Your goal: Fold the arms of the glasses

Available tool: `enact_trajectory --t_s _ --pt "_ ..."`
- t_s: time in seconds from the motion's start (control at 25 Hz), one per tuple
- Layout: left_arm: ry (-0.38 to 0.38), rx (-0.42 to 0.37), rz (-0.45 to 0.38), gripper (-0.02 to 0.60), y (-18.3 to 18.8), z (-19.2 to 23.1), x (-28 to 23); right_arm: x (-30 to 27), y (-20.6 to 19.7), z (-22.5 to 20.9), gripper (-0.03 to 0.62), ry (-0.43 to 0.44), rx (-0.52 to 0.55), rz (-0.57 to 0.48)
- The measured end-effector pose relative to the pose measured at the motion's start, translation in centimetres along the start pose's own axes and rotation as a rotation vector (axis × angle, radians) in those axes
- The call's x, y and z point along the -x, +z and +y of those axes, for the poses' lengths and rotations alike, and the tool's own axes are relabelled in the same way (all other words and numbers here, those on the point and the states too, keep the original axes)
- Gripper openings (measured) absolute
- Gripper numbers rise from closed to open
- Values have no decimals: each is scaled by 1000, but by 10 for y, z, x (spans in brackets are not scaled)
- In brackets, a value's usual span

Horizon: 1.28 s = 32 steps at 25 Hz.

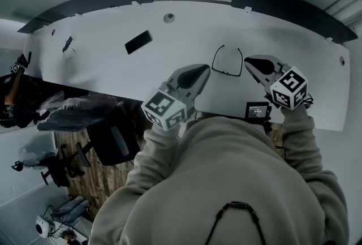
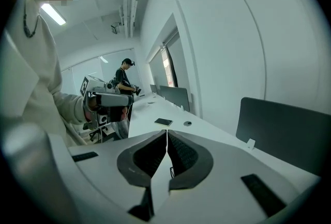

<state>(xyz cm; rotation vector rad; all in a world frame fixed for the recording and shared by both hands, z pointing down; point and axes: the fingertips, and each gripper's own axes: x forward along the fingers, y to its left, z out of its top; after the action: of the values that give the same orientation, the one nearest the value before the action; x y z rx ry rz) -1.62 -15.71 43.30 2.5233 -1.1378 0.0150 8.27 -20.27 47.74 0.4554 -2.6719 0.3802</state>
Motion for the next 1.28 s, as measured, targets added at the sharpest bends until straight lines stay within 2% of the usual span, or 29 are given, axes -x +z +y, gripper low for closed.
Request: enact_trajectory --t_s 0.28,0.68,0.84,1.0,1.08,1.28 --pt "90 16 9 5 -8 12 22 -29 -8 -7 21 75 -55 23" --pt "213 63 13 5 -21 23 65 -68 -29 -3 21 156 -20 126" --pt "255 82 5 5 -27 27 83 -82 -50 -3 23 166 17 201" --pt "287 97 -3 5 -32 27 97 -93 -79 -9 23 129 73 297" --pt "297 103 -4 5 -32 22 100 -93 -90 -13 23 105 114 347" --pt "328 121 -10 5 -28 1 102 -84 -113 -16 43 125 183 459"
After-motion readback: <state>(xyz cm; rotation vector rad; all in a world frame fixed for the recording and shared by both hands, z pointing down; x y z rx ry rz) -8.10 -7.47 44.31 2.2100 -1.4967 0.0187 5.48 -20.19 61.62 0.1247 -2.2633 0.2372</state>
